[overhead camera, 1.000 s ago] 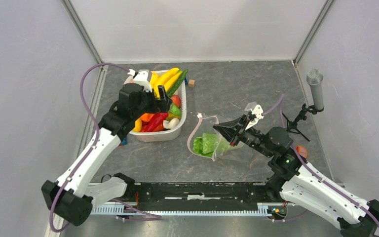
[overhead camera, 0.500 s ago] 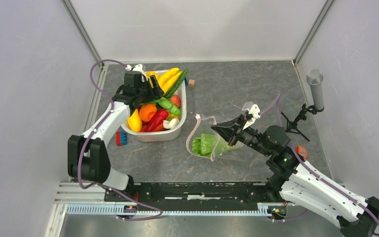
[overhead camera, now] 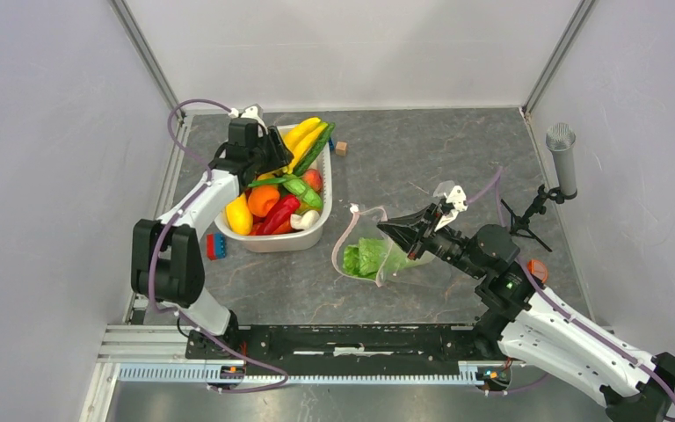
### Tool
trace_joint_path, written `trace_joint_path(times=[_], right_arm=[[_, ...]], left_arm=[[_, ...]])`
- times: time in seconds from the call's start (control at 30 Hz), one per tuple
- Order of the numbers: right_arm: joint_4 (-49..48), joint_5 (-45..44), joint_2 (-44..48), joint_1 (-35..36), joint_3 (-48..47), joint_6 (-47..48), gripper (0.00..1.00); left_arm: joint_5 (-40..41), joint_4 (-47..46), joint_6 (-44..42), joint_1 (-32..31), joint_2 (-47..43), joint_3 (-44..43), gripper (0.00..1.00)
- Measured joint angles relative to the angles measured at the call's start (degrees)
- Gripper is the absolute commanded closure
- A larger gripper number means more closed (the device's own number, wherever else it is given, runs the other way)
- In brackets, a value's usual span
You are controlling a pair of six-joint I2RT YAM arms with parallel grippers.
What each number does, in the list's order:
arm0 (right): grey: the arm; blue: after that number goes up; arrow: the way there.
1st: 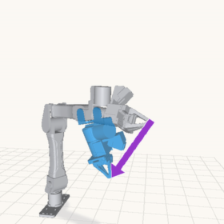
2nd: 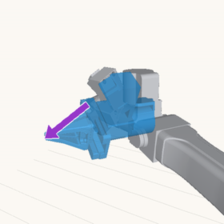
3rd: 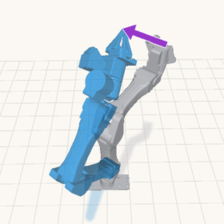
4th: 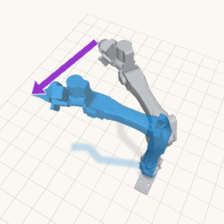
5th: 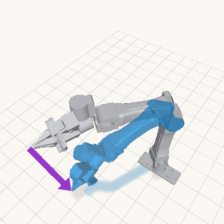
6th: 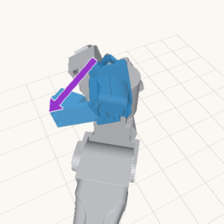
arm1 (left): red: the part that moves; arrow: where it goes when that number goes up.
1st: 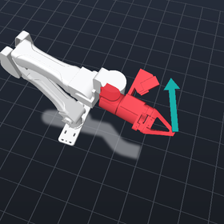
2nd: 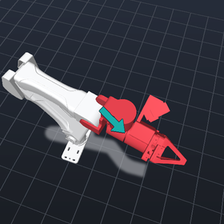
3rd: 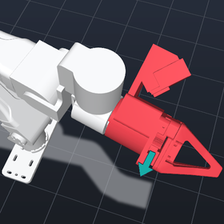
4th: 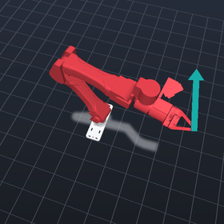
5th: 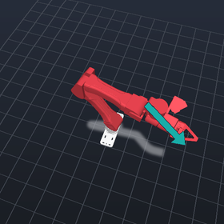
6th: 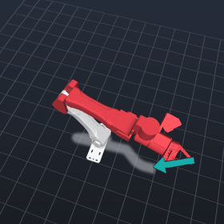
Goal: Place the food in the zip-top bag and seal the zipper
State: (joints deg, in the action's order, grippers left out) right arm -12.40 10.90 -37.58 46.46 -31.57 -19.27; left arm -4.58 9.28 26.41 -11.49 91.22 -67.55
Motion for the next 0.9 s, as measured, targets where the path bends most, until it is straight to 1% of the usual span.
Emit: trace_joint_path(times=[0.17,0.23,0.37,0.4,0.47,0.67,0.73,0.87,0.9], right_arm=[[0.0,0.0,0.0,0.0,0.0,-0.3,1.0],[0.0,0.0,0.0,0.0,0.0,-0.4,1.0],[0.0,-0.1,0.0,0.0,0.0,-0.4,1.0],[0.0,-0.2,0.1,0.0,0.0,-0.4,1.0],[0.0,-0.4,0.2,0.0,0.0,-0.4,1.0],[0.0,-0.7,1.0,0.0,0.0,-0.5,1.0],[-0.1,-0.7,1.0,0.0,0.0,-0.5,1.0],[-0.4,-0.7,1.0,0.0,0.2,-0.9,1.0],[-0.6,-0.7,1.0,0.0,0.3,-0.9,1.0]], left_arm=[[0.0,0.0,0.0,0.0,2.0,0.0,0.43],[0.0,0.0,0.0,0.0,2.2,0.0,0.44],[0.0,-0.2,0.1,0.0,2.2,0.0,0.66],[0.0,-0.3,0.1,0.0,2.2,0.0,0.72],[0.0,-0.4,0.1,0.0,2.2,0.0,0.82],[0.0,-0.3,0.3,0.0,1.8,0.0,0.89],[0.0,-0.2,0.3,0.0,1.1,0.0,0.95],[-0.1,0.7,0.3,0.0,-3.0,0.0,0.96],[-0.2,0.9,0.2,0.0,-4.2,0.0,0.98]])
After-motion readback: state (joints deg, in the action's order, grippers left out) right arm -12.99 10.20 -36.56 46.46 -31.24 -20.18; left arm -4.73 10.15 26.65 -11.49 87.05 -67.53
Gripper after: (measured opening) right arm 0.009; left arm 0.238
